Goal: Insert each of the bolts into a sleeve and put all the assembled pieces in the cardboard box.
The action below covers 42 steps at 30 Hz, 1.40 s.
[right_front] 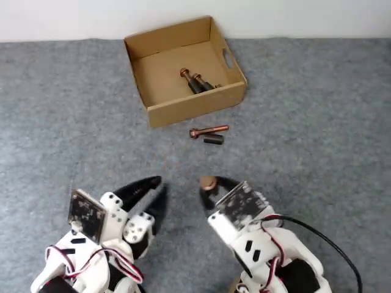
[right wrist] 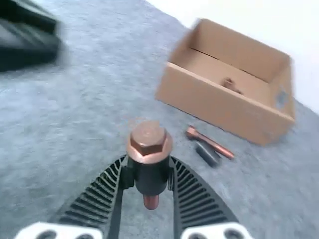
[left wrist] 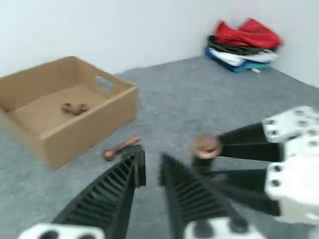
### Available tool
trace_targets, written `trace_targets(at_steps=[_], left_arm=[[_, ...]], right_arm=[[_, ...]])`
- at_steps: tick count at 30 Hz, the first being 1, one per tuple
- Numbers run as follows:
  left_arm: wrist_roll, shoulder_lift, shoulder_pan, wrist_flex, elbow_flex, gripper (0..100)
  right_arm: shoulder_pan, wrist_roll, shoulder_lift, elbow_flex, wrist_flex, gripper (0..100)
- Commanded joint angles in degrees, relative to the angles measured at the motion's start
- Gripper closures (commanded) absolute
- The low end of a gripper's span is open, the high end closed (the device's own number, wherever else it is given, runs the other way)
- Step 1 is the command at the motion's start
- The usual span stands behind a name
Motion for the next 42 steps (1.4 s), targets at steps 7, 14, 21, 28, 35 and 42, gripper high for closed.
trace_targets(at_steps=[7,14,21,28,35,42], left_arm=[[-5.4,-0.1,-17.1,-1.5,12.4,100],[-5.4,-0.1,-21.5,-1.6,21.4,100],[-5.4,-0.1,-24.8,-8.7,31.8,100],[-5.3,0.1,-26.6,-10.9,33.6,100],[-5.1,0.3,-29.0,-9.1,33.6,100],[-5.0,0.3,-29.0,-8.9,33.6,100]], right_arm=[[17.8,-15.1,5.3,-6.7,2.0,99.1],[19.9,-19.4,31.4,-25.0,2.9,99.1],[19.9,-17.0,58.2,-46.3,2.7,99.1],[19.8,-13.6,81.5,-68.5,0.4,99.0],[18.2,-9.9,102.5,-86.8,-7.1,99.0],[15.3,-6.7,119.7,-99.7,-16.0,99.0]])
